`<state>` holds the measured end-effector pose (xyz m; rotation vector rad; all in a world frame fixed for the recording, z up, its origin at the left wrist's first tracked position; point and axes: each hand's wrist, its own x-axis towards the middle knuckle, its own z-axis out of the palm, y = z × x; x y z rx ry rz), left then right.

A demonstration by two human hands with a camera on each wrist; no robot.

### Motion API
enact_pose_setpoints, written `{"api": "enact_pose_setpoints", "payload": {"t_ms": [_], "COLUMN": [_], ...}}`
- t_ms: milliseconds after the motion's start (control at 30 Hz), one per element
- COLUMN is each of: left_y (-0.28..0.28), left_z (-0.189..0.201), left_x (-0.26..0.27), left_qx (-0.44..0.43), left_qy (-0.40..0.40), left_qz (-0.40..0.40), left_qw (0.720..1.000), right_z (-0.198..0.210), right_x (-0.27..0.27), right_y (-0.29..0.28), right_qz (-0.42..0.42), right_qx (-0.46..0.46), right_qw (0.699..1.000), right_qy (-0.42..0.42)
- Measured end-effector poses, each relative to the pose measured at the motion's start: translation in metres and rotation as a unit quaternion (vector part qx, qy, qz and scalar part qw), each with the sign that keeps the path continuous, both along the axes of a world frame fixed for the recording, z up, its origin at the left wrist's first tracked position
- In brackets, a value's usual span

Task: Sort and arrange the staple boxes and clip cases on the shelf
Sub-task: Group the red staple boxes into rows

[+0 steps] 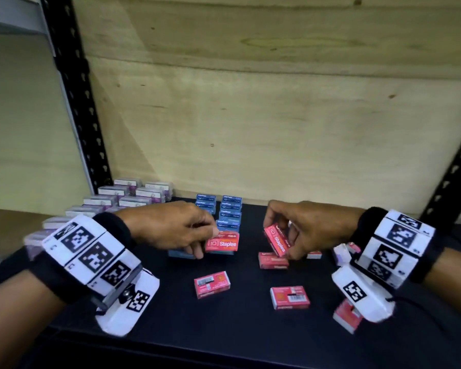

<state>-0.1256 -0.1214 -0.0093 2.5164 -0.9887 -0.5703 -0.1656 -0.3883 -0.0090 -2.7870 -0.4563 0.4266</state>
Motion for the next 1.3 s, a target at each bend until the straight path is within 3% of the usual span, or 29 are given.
{"api": "enact_pose_setpoints", "payload": {"t_ms": [167,333,500,667,967,1300], "left_y": [-0.045,-0.093,-0.127,-0.144,-0.153,-0.155], "left_z": [0.004,0.009,0.006,0.003,-0.011,-0.015], "left_x": [0.027,0.065,0.105,0.132,0.157,0.16], "left_qx": [0.048,0.099,0.158,0.216,0.209,0.224], "left_qy": [-0.158,-0.215,-0.232,-0.232,-0.221,-0.214], "left_qz": [-0.042,-0.038,-0.037,-0.03,-0.036,-0.033], "left_qw": [0.985,0.971,0.959,0.948,0.952,0.95], "right_z": [-0.001,0.006,0.008,0.0,-0.018,-0.032], "right_x": [0.013,0.048,0.084,0.117,0.15,0.153], "right_y": [-0.044,-0.078,-0.094,-0.092,-0.083,-0.076], "right_qz": [-0.043,-0.059,-0.063,-0.043,-0.032,-0.017], "right_qx": [0.03,0.055,0.02,-0.072,-0.057,-0.028], "right_qw": [0.999,0.997,0.997,0.991,0.991,0.991], "right_qy": [0.006,-0.007,-0.038,-0.106,-0.113,-0.13]}}
